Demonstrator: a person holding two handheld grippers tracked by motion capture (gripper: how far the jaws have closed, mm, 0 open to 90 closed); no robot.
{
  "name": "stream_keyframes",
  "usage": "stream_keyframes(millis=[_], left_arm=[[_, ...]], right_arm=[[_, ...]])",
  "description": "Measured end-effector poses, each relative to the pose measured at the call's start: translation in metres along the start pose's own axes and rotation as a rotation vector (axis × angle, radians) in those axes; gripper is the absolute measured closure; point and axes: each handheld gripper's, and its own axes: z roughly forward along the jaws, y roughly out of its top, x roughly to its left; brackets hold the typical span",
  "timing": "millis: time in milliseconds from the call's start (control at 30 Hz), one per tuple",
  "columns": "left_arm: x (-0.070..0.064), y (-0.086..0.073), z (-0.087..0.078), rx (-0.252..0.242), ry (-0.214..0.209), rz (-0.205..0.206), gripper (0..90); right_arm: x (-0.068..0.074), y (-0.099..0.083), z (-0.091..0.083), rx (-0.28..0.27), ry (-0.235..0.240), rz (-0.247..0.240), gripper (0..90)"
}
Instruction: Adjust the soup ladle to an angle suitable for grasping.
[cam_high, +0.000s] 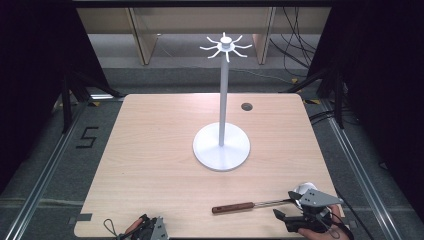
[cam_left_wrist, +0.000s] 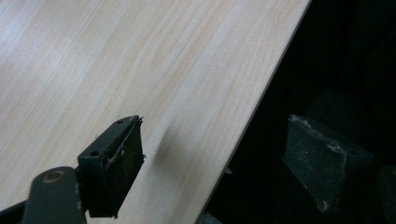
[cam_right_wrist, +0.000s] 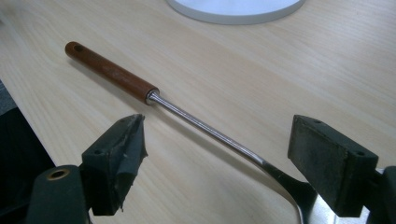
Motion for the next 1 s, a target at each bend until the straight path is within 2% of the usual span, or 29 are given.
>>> stream_keyframes(millis=[67,133,167,200,233,267,333,467,533,600,633,700,767,933,1000], left_arm=[[-0.0001,0.0001,-0.0003,0.001,-0.007,0.002,19.0],[-0.0001,0.0000,-0.0001,-0.001,-0.003,-0.001,19.0],[-0.0004,0.0000,0.0006,-0.006,0.005,-0.006,19.0],[0.0000,0.0000,-0.0001,0.000,-0.006,0.002,19.0],[0.0011,0.0002,-0.0015,0.020,-0.012,0.023,19.0],[-0.0004,-0.0001,-0.0002,-0.001,-0.001,-0.003,19.0],[-0.0002,0.0000,-0.0001,-0.001,-0.006,-0.001,19.0],[-0.0002,0.0001,-0.0001,0.001,-0.007,0.001,19.0],[-0.0002,0.0001,-0.0002,0.001,-0.007,0.001,19.0],[-0.0001,0.0001,-0.0002,0.002,-0.008,0.002,19.0],[-0.0005,0.0001,-0.0001,0.000,-0.003,0.001,19.0],[-0.0004,0.0001,-0.0001,0.001,-0.003,0.001,19.0],[-0.0003,0.0001,-0.0002,0.001,-0.006,0.001,19.0],[-0.0003,0.0001,-0.0002,0.002,-0.005,0.002,19.0],[-0.0004,0.0002,-0.0002,0.001,-0.006,0.001,19.0]], right_arm=[[0.0017,-0.0005,0.0000,0.005,-0.004,0.012,20.0],[-0.0005,-0.0005,0.0008,0.009,-0.004,-0.016,20.2],[0.0024,-0.0012,0.0014,0.023,0.013,0.024,20.5],[0.0024,-0.0012,0.0014,0.023,0.013,0.024,20.5],[-0.0008,-0.0011,0.0024,0.022,0.018,-0.005,20.5],[-0.0002,-0.0012,0.0019,0.022,-0.001,-0.003,20.5],[-0.0007,-0.0013,0.0023,0.022,-0.002,-0.019,20.5],[0.0016,-0.0019,0.0035,0.042,0.016,-0.015,20.3],[0.0016,-0.0018,0.0052,0.050,0.019,-0.044,20.3],[0.0024,-0.0019,0.0057,0.048,0.025,-0.042,20.2],[0.0038,-0.0024,0.0055,0.054,0.023,-0.026,20.0],[0.0038,-0.0031,0.0068,0.075,0.027,-0.042,19.8],[0.0039,-0.0031,0.0075,0.073,0.022,-0.057,19.8],[0.0047,-0.0031,0.0082,0.086,0.036,-0.068,19.8],[0.0068,-0.0035,0.0087,0.087,0.036,-0.055,19.8]])
